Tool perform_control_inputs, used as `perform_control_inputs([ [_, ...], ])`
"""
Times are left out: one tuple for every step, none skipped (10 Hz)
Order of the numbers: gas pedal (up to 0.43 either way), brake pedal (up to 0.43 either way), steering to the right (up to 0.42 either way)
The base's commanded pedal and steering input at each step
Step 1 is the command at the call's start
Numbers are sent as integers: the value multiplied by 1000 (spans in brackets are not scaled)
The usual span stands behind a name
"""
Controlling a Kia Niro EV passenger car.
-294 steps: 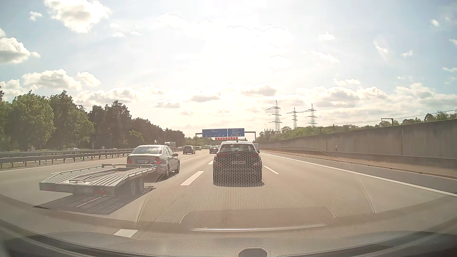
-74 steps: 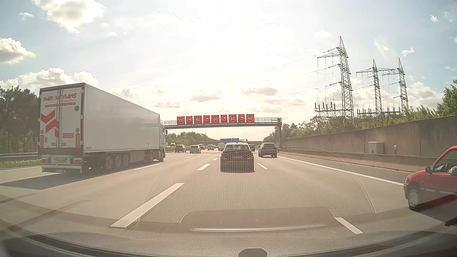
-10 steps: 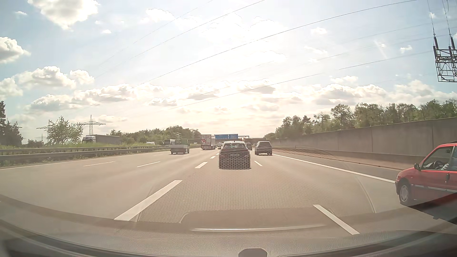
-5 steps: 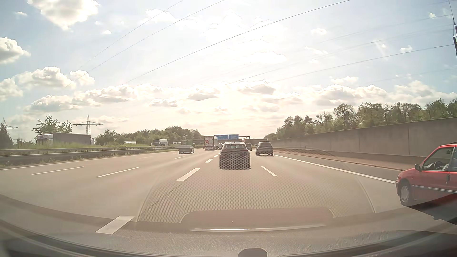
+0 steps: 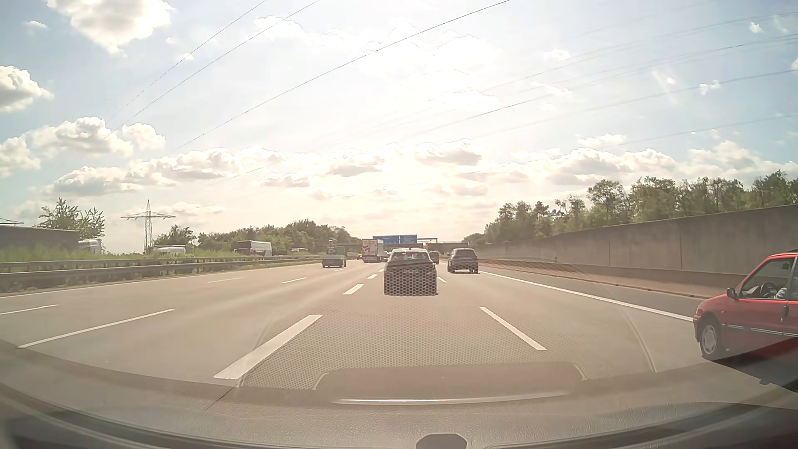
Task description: Follow the waypoints while adhering to traffic rules and regulations
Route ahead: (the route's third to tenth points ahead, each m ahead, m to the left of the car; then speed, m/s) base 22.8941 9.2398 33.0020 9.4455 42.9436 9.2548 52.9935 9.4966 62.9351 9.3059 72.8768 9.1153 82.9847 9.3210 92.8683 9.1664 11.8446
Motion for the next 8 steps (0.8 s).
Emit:
perform_control_inputs([
  [98,0,0],
  [98,0,0],
  [98,0,0],
  [98,0,-1],
  [98,0,-1],
  [98,0,-1],
  [98,0,-3],
  [98,0,-3],
])
